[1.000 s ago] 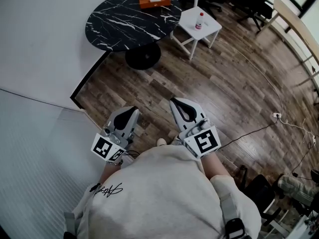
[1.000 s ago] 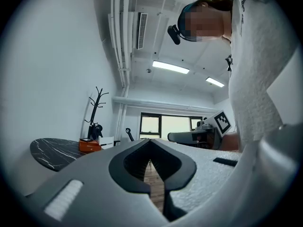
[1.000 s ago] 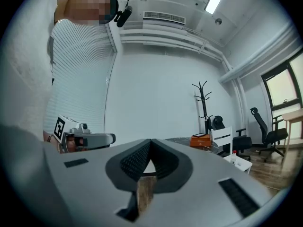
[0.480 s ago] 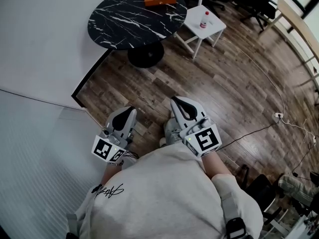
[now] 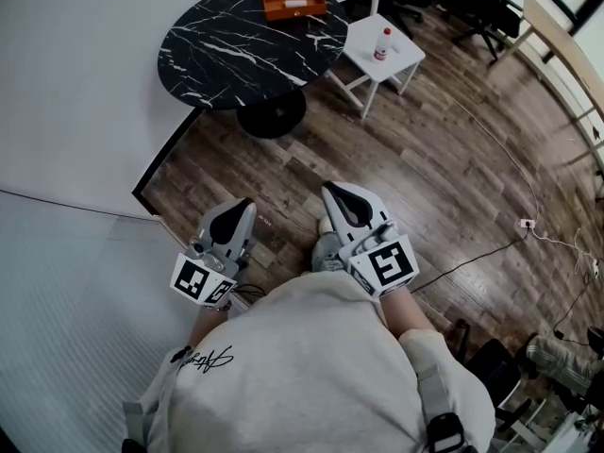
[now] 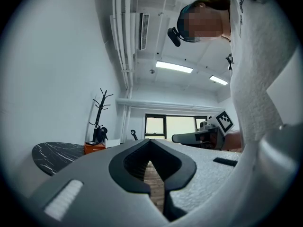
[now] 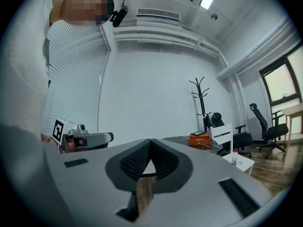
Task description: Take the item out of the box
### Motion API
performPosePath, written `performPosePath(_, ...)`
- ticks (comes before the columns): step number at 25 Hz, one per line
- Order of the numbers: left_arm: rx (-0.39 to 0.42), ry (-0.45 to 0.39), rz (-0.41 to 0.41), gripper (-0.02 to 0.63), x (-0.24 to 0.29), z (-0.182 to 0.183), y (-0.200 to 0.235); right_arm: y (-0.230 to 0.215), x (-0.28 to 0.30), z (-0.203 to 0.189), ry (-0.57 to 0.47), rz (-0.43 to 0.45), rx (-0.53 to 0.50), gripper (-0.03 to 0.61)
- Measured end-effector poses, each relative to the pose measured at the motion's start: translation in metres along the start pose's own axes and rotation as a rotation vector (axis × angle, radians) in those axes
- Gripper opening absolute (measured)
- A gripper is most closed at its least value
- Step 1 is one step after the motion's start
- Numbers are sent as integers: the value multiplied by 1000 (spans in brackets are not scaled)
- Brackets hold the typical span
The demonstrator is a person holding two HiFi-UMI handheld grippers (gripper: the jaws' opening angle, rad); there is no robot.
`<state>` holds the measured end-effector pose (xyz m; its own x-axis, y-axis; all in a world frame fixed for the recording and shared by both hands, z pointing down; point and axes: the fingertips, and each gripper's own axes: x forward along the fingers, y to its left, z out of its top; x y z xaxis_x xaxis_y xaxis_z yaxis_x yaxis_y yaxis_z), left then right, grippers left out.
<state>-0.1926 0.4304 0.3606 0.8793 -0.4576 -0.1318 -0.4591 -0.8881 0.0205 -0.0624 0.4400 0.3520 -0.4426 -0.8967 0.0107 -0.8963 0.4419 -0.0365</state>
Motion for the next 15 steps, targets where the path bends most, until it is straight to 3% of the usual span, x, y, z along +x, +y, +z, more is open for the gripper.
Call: performPosePath(15,12,15,-49,0,68,-3,36,-65,41,4,-6,-22,12,9)
